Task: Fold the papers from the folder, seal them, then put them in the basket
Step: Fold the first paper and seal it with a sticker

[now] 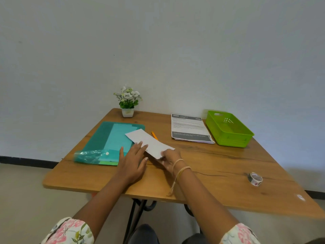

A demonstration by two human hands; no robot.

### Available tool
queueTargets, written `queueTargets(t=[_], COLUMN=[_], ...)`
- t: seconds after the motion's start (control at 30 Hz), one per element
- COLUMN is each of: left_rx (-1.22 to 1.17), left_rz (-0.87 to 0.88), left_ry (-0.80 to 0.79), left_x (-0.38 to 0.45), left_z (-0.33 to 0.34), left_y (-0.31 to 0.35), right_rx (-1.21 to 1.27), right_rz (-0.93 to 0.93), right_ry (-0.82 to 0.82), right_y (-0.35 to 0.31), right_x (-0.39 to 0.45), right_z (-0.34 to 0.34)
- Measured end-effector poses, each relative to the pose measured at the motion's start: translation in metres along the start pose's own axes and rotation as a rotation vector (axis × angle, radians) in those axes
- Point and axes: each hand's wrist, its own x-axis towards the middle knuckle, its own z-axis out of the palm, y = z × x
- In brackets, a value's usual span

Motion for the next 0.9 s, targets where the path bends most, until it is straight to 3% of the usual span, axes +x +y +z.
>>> queueTargets(t=[0.13,0.23,0.3,0.37,0.43,0.53,0.7,0.9], left_rx=[0.025,0.037,0.013,-0.013,-0.035,-0.043,-0.076,-0.072], left_rz=[0.028,0.012,0.003,-0.017,-0.053,-0.076,-0.100,-0.115], left_ry=[-0.012,0.012,0.023,-0.008,-0.068,-0.121,-0.082,-0.075], left_x=[0.004,0.012,0.019,0.026,0.031,0.032,0.032,0.031], left_z=[0.004,0.010,0.014,0.018,0.021,0.024,0.028,0.029], left_y=[-0.003,0.000,0.003,0.006,0.007,0.003,0.001,0.001], right_rx=[-0.240,-0.651,-1.103,-1.464,-1.454,-1.398,-1.453,-1.437], right_rz=[0.097,0.157,-0.016,-0.354,-0.510,-0.648,-0.595,-0.630], right_ry=[-0.144,-0.225,-0.144,0.074,0.260,0.297,0.276,0.385], right_y=[-0.001,-0.013,-0.025,-0.037,-0.044,-0.047,-0.052,-0.045], right_x=[0.017,0.025,0.038,0.055,0.076,0.107,0.139,0.159], right_z=[0.014,0.009,-0.001,-0.011,-0.019,-0.023,-0.024,-0.023])
